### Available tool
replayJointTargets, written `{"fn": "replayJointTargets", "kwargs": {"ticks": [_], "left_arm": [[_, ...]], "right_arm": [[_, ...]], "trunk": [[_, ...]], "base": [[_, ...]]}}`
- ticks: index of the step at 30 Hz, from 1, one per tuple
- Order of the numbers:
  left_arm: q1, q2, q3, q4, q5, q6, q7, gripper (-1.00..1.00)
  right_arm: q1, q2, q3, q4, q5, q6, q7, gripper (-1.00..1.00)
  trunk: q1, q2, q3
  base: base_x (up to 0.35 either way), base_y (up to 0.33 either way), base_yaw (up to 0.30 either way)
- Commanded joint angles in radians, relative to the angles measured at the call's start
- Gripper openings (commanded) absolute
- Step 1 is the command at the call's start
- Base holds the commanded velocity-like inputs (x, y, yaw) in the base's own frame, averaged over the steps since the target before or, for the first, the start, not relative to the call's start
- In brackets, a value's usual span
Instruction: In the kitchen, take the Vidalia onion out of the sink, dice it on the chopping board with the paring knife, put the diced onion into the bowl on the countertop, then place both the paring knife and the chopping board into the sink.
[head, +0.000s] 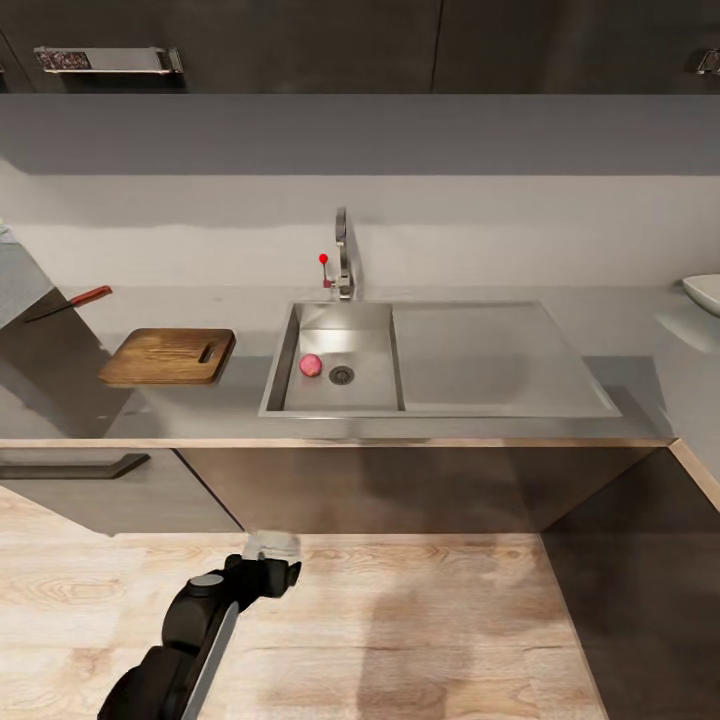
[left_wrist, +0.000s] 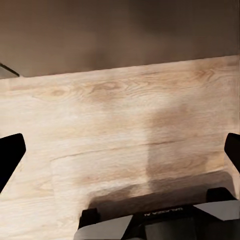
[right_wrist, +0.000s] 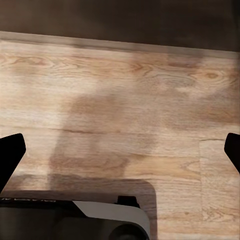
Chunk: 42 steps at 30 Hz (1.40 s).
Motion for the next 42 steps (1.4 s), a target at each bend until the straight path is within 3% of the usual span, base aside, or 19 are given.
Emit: {"fn": "replayJointTargets", "kwargs": {"ticks": [1,4,9,19,35,39,42], "left_arm": [[-0.032,-0.002,0.000,-0.015,0.000,0.017,0.000,1.00],[-0.074,-0.008,-0.001,-0.031,0.000,0.036,-0.001,1.00],[-0.211,-0.013,-0.001,-0.046,0.002,0.162,-0.002,1.00],[-0.333,-0.029,-0.001,-0.047,0.007,0.181,-0.003,1.00],[-0.599,-0.052,-0.001,-0.022,0.012,0.186,-0.003,1.00],[-0.687,-0.061,-0.001,0.089,0.013,0.185,-0.003,1.00],[-0.767,-0.071,0.000,0.222,0.013,0.182,-0.005,1.00]], "right_arm": [[0.000,-0.002,0.007,-0.001,-0.008,-0.002,-0.007,1.00],[0.000,-0.002,0.007,0.000,-0.008,-0.002,-0.007,1.00],[0.001,-0.002,0.006,0.002,-0.008,-0.002,-0.007,1.00],[0.000,-0.003,0.006,0.002,-0.008,-0.002,-0.007,1.00],[0.000,-0.002,0.005,0.003,-0.009,-0.002,-0.007,1.00],[0.000,0.000,0.005,0.003,-0.010,-0.002,-0.007,1.00],[0.000,0.004,0.006,0.002,-0.009,-0.002,-0.007,1.00]], "trunk": [[0.001,-0.002,-0.001],[0.001,-0.002,-0.001],[0.001,-0.002,-0.001],[0.001,-0.002,-0.001],[0.001,-0.002,-0.001],[0.001,-0.002,-0.001],[0.001,-0.002,-0.001]], "base": [[0.000,0.000,0.000],[0.000,0.000,0.000],[0.000,0.000,0.000],[0.000,0.000,0.000],[0.000,0.000,0.000],[0.000,0.000,0.000],[0.000,0.000,0.000]]}}
